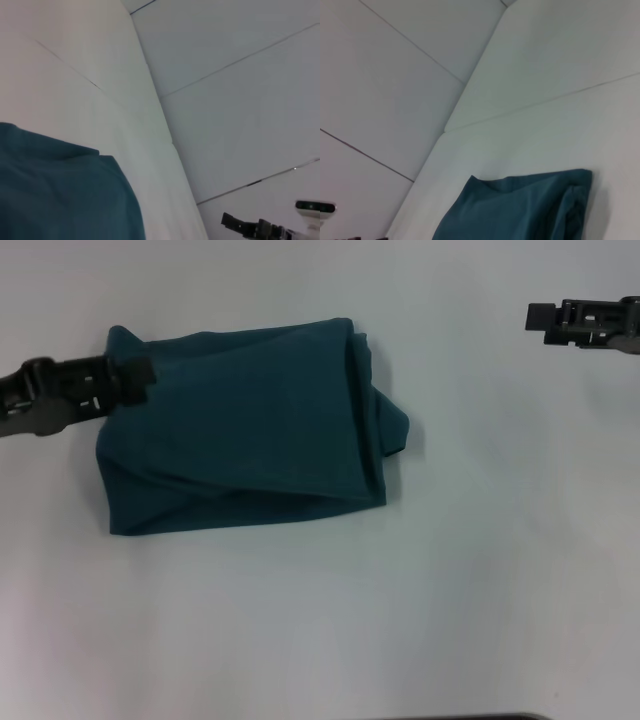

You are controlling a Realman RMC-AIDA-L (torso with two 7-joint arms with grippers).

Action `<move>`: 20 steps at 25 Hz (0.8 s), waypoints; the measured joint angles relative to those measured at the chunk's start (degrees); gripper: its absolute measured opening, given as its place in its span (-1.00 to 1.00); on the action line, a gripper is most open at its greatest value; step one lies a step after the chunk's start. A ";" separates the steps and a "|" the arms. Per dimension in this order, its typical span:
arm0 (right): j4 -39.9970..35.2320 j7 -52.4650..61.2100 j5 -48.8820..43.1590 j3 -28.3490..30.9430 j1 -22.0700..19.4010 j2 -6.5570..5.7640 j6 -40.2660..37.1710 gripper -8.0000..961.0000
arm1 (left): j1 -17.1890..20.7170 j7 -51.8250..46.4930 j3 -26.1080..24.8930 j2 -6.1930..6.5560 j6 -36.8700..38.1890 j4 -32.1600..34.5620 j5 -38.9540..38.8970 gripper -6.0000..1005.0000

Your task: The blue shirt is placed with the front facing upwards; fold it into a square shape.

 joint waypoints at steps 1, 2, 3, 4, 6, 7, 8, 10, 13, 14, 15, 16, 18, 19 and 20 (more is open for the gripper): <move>0.00 0.23 -0.08 -0.42 0.04 -0.05 -0.09 0.88 | 0.46 0.49 0.09 0.11 0.09 -0.06 0.00 -0.15; 0.00 0.42 -0.16 -1.15 0.11 -0.20 -0.19 0.88 | 0.87 1.05 0.16 0.26 0.13 -0.11 0.01 -0.15; 0.00 0.50 -0.19 -2.19 0.15 -0.47 -0.35 0.88 | 1.46 2.24 0.20 0.58 0.32 -0.19 0.10 -0.06; 0.01 0.56 -0.24 -3.52 0.16 -0.82 -0.52 0.88 | 1.99 3.74 0.20 0.90 0.59 -0.24 0.20 0.02; -0.05 0.45 -0.30 -6.47 0.20 -1.75 -0.99 0.88 | 3.03 8.09 -0.03 1.56 1.06 -0.29 0.37 0.12; -0.17 0.32 -0.32 -7.76 0.27 -2.20 -1.26 0.88 | 3.65 10.97 -0.15 1.79 1.26 -0.31 0.41 0.13; -0.31 0.18 -0.33 -8.69 0.40 -2.50 -1.53 0.88 | 4.19 13.40 -0.23 1.95 1.36 -0.32 0.42 0.14; -0.57 0.14 -0.36 -10.53 0.75 -2.93 -2.00 0.88 | 5.64 18.82 -0.24 2.03 1.29 -0.45 0.45 0.17; -0.49 0.76 -0.65 -12.75 1.30 -3.12 -2.18 0.88 | 7.50 23.77 -0.30 1.64 0.23 -0.75 0.57 0.18; -0.25 1.51 -1.38 -13.47 1.78 -3.07 -2.21 0.88 | 8.02 24.16 -0.33 1.53 -0.36 -0.75 0.57 0.18; -0.01 2.40 -2.29 -13.92 2.34 -2.94 -2.22 0.88 | 8.35 24.20 -0.33 1.49 -0.68 -0.69 0.57 0.18; 0.21 3.23 -3.12 -14.21 2.83 -2.74 -2.29 0.88 | 8.65 24.11 -0.33 1.47 -0.93 -0.59 0.58 0.18; 1.76 5.78 -5.71 -14.85 4.54 -2.10 -2.34 0.87 | 8.89 23.79 -0.37 1.47 -0.97 -0.49 0.58 0.18; 3.11 6.71 -6.69 -15.05 5.59 -1.78 -2.37 0.87 | 8.90 23.62 -0.39 1.45 -0.98 -0.47 0.58 0.18; 4.32 7.47 -7.40 -15.16 6.43 -1.56 -2.37 0.87 | 8.87 23.43 -0.41 1.37 -1.00 -0.42 0.58 0.18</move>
